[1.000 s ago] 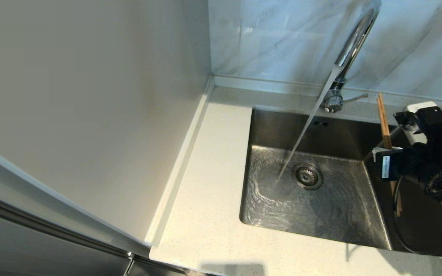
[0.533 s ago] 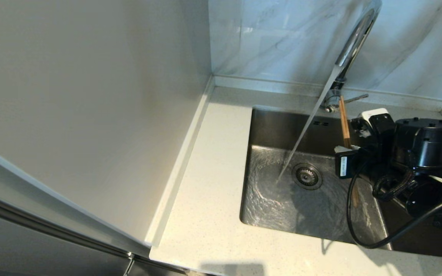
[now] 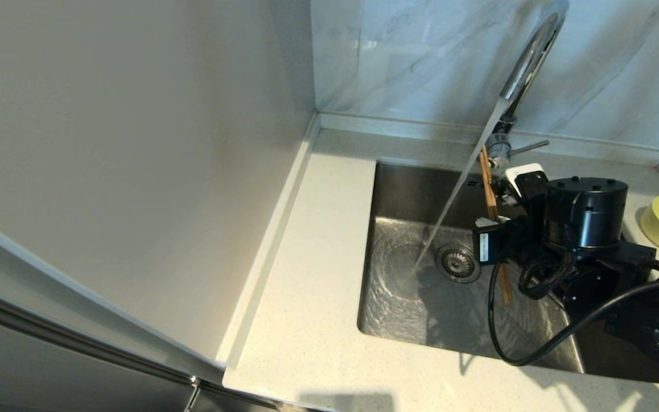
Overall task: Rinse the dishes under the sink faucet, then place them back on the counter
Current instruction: Rinse the chopsticks
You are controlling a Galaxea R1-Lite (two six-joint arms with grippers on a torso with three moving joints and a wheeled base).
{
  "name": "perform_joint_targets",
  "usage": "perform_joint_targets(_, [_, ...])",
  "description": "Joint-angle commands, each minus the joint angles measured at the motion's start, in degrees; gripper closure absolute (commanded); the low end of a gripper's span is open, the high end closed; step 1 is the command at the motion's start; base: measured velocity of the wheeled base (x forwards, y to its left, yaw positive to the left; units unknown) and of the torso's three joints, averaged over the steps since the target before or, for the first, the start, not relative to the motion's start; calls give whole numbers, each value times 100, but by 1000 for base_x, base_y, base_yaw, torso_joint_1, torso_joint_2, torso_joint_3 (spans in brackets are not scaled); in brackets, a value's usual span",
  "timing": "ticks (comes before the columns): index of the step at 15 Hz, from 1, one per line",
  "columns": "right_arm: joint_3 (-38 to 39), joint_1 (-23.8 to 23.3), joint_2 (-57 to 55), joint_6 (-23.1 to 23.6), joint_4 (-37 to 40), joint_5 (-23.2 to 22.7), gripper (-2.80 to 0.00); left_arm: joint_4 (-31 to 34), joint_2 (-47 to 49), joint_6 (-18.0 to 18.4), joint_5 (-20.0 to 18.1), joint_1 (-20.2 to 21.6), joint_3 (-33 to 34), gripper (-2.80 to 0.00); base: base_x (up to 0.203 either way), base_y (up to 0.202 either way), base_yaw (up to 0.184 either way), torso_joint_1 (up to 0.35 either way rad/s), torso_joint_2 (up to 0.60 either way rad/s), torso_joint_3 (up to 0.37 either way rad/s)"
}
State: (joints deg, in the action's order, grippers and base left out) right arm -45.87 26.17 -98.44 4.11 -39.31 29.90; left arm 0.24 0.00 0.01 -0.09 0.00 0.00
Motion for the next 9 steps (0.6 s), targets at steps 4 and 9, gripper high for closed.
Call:
perform_joint_targets(4, [-124,2,-166,-32,-24,51,0,2,0,-1,0,0,0,0,0,0,0,0,0,0])
perform_joint_targets(9, [-215,2,-185,-24,-24,107,0,2,0,-1,0,0,0,0,0,0,0,0,0,0])
